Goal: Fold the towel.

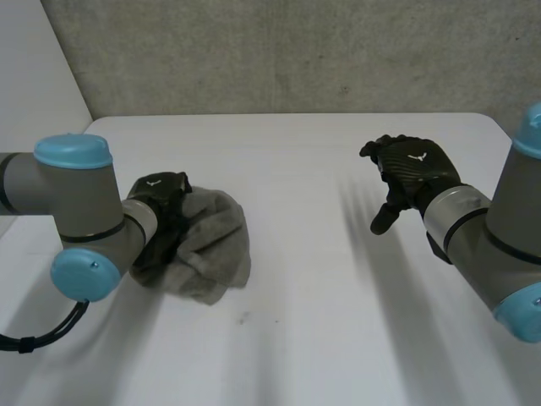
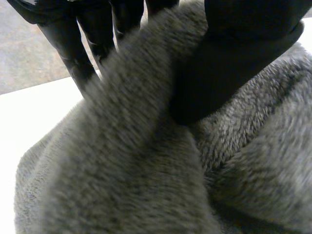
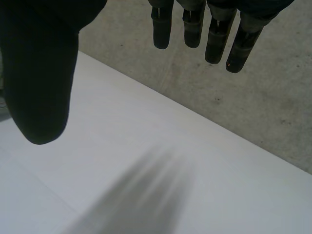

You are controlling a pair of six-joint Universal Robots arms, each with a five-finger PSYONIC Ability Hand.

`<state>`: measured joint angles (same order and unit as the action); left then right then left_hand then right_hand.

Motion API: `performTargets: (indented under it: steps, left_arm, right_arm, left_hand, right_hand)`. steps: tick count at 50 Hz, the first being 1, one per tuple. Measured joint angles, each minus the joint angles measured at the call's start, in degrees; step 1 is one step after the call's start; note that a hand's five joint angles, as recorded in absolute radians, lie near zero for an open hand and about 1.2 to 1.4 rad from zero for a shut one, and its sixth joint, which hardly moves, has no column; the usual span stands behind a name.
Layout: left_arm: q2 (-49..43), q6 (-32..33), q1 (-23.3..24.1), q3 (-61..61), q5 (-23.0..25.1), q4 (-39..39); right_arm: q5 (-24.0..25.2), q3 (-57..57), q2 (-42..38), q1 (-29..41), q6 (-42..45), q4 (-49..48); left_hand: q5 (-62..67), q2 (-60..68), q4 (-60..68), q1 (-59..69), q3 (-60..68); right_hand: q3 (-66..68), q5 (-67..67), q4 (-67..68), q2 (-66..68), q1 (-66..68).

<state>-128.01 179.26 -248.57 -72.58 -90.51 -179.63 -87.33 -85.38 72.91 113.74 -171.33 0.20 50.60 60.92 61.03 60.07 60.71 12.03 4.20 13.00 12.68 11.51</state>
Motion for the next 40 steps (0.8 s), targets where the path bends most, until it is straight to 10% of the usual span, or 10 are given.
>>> performTargets:
  steps: [12,21,40]
  left_arm:
    - [13.3,-1.8,14.7,-13.9,0.4,3.4]
    - [19.4,-4.3,26.7,-21.1,0.1,5.6]
    - [23.0,-3.9,3.8,-17.7,0.0,2.5]
  right_arm:
    - [3.3,1.3,0.4,-5.4,2.6,0.3]
    - [4.2,2.4,-0.5,-5.0,7.4,1.2]
    - [16.0,9.3,-9.2,4.1,6.0,11.5]
  left_hand:
    - [7.1,7.3,8.1,5.3,7.3]
    - [-31.1,-31.6,-31.4,-31.5,-30.8]
    - [-41.0,-41.2,-41.3,-40.0,-40.9]
  right_hand:
    - [0.0,0.0,0.0,0.0,0.0]
    - [0.0,0.0,0.0,0.0,0.0]
    - [0.0,0.0,0.0,0.0,0.0]
